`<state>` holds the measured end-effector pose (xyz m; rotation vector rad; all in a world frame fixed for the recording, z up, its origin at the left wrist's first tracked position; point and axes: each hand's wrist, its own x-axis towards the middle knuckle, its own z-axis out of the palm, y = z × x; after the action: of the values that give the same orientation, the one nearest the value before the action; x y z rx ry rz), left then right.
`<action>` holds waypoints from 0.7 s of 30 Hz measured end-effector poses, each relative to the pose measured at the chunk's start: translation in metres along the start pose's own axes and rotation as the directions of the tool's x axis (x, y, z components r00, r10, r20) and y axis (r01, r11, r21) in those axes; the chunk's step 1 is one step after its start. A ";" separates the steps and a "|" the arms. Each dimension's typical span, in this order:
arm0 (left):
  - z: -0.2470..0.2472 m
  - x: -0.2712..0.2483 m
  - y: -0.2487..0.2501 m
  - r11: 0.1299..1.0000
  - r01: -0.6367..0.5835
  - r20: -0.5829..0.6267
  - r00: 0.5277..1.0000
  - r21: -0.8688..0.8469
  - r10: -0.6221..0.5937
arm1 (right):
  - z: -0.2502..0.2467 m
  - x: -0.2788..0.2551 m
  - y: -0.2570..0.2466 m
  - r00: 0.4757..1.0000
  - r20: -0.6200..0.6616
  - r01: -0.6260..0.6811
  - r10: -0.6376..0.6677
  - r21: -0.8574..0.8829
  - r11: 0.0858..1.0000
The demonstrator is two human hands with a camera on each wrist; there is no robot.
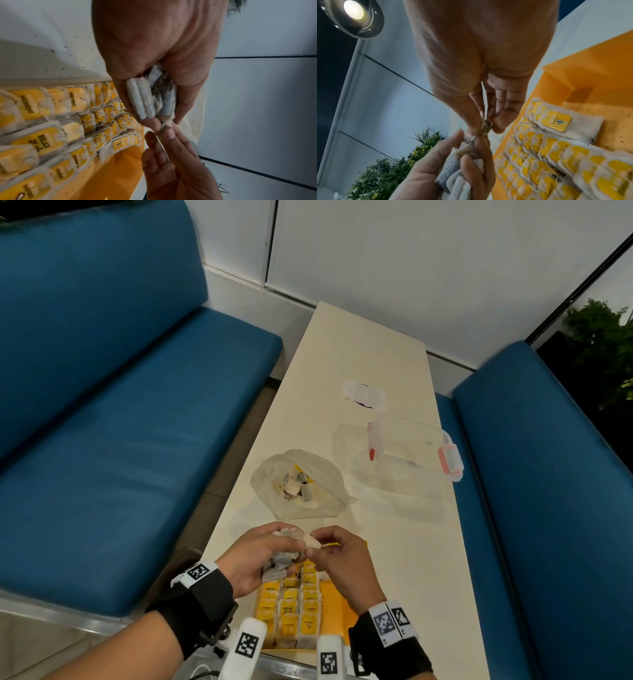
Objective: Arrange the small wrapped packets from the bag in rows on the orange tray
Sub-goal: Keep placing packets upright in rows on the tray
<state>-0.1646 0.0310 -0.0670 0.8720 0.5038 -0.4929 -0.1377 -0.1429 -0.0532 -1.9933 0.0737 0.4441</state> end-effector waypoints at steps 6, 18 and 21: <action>-0.002 0.001 0.000 1.000 -0.013 -0.008 1.000 0.004 0.013 | -0.005 0.001 -0.002 0.998 -0.038 0.053 -0.053 0.006 0.999; 0.000 0.005 -0.002 1.000 -0.020 -0.041 0.999 0.023 0.021 | -0.007 -0.009 -0.014 0.984 0.143 0.090 -0.108 0.129 0.988; -0.001 0.006 -0.003 0.999 -0.009 -0.035 0.999 0.033 0.011 | -0.007 -0.011 -0.014 0.976 0.175 0.117 -0.131 0.088 0.989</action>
<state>-0.1617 0.0286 -0.0729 0.9160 0.5249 -0.4784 -0.1425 -0.1438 -0.0346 -1.8612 -0.1444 0.5314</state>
